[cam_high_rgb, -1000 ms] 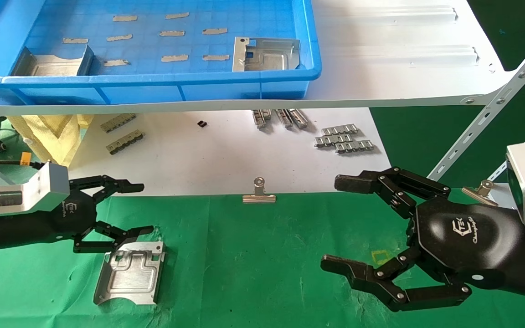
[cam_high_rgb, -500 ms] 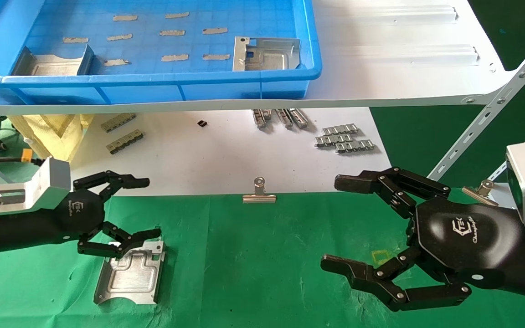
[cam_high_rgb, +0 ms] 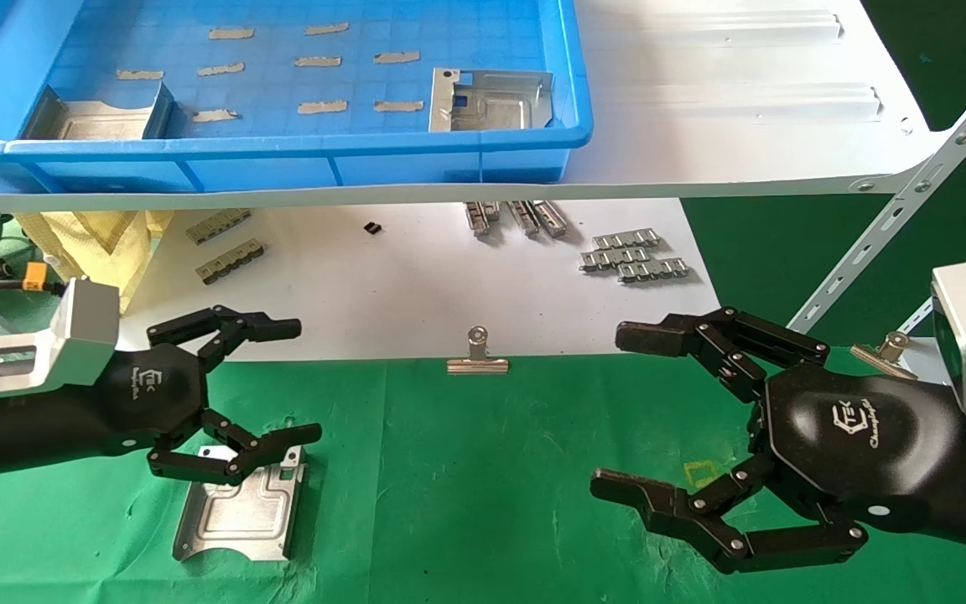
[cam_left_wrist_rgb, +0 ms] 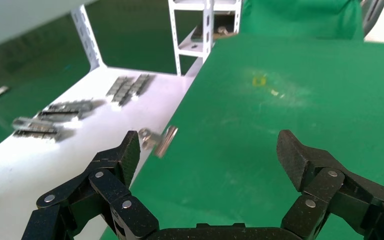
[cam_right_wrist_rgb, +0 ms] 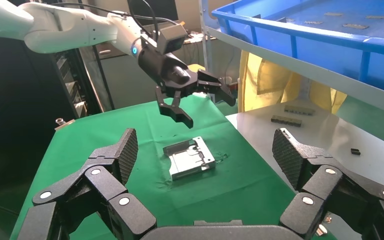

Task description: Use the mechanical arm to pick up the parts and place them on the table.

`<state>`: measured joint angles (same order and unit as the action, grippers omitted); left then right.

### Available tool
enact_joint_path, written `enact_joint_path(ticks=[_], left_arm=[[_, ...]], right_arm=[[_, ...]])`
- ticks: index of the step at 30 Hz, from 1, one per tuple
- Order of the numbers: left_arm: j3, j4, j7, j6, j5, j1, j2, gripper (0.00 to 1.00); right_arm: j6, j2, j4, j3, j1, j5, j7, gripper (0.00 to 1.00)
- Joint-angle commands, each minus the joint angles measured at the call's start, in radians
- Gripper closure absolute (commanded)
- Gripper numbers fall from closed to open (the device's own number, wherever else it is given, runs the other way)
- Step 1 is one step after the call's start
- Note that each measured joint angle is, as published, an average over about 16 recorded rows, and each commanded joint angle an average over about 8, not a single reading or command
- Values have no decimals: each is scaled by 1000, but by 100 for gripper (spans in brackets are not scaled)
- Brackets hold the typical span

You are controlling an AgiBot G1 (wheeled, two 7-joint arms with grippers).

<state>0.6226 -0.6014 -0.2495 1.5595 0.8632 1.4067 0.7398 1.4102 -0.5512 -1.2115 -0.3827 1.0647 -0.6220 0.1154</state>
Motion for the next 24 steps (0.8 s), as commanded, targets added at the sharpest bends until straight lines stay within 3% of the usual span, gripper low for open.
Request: enact_joint_path(ticks=[1, 24], left_arm=[[-19, -38, 24, -4, -7, -19, -7, 0], [-241, -480, 307, -45, -93, -233, -90, 0]], right_arm=[[0, 0, 0, 0, 0, 0, 0, 0], [0, 0, 0, 0, 0, 0, 0, 0]])
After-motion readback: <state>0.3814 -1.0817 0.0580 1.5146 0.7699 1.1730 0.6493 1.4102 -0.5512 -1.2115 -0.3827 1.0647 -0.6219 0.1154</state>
